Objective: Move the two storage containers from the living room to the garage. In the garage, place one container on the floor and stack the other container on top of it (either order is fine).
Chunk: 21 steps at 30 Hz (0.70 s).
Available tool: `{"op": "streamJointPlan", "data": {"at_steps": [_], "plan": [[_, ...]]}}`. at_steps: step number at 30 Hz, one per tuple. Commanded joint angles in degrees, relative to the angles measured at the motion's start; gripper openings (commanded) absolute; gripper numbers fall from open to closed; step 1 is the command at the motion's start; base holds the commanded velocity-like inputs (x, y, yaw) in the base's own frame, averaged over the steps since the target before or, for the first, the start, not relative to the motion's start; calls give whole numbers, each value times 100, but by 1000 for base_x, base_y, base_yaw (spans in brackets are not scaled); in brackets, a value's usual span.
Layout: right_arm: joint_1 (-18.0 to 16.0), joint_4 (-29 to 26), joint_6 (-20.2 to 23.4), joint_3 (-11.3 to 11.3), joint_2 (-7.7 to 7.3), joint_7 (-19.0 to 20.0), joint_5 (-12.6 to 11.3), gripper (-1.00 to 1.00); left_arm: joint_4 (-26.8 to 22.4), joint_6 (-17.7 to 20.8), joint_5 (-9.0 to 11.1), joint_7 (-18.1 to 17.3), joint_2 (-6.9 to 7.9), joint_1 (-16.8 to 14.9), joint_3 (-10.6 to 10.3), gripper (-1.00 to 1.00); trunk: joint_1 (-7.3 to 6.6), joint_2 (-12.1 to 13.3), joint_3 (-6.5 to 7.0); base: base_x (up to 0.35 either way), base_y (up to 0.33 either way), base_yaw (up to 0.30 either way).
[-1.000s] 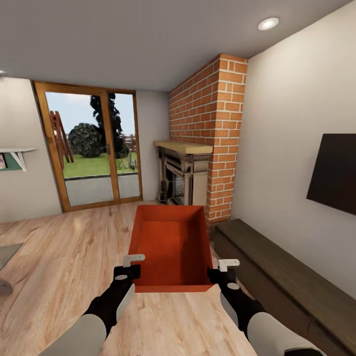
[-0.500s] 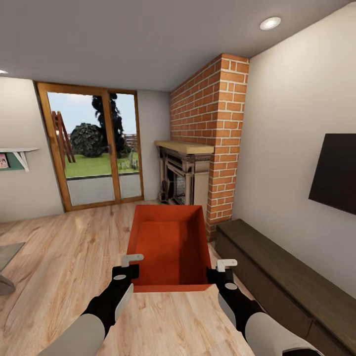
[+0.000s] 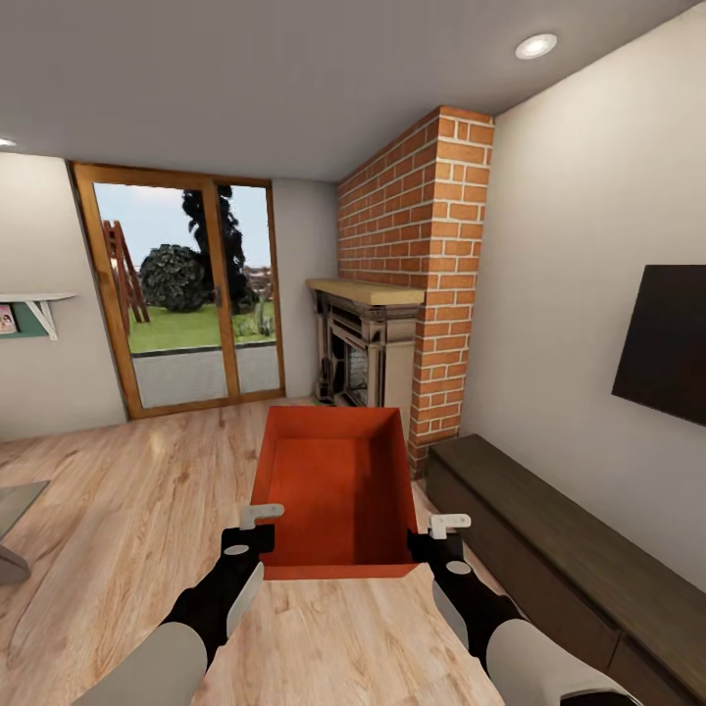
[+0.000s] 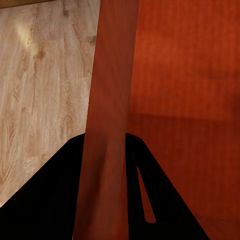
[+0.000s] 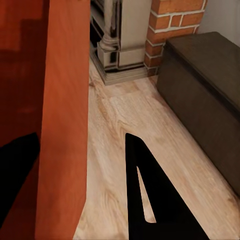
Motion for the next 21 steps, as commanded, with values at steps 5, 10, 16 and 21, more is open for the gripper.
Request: {"op": "streamJointPlan", "data": {"at_steps": [5,10,16,21], "plan": [[6,8,-28,27,0,-56,18,-100,-16,48,-38,74,8,-2,-24,-100,1,-9,-10,0,0,0],[10,9,36,27,1,-69,7,-100,-7,51,-38,74,0,-2,-24,-100,1,-9,-10,0,0,1],[11,9,58,32,5,-55,6,-100,4,52,-38,74,-1,-2,-22,-100,1,-9,-10,0,0,176],[11,12,60,34,38,-44,5,-100,9,53,-38,74,-1,-2,-23,-100,1,-9,-10,0,0,267]]}}
